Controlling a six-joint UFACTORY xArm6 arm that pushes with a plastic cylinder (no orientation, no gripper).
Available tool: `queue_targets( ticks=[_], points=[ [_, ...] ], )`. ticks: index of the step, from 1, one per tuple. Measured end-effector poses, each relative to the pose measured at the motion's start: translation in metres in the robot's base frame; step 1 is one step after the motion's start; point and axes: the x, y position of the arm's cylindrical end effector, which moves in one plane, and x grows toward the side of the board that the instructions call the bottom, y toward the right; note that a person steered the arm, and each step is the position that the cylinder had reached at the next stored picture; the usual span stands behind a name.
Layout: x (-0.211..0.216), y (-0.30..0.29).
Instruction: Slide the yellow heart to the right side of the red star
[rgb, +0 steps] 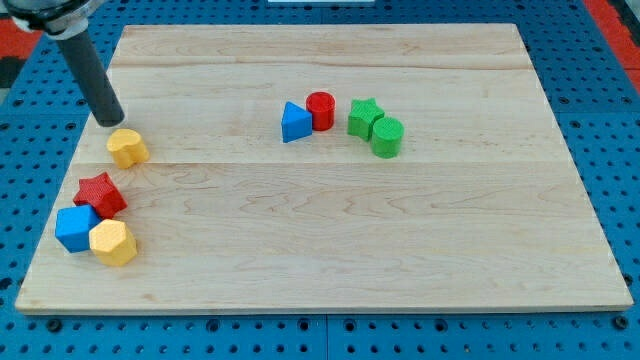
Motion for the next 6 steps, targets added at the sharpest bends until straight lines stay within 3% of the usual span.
queue_targets(
  ticks=[2,4,5,6],
  points=[
    [0.010,0.035],
    [0.069,0.040],
    [0.067,0.050],
    [0.033,0.100]
  ],
)
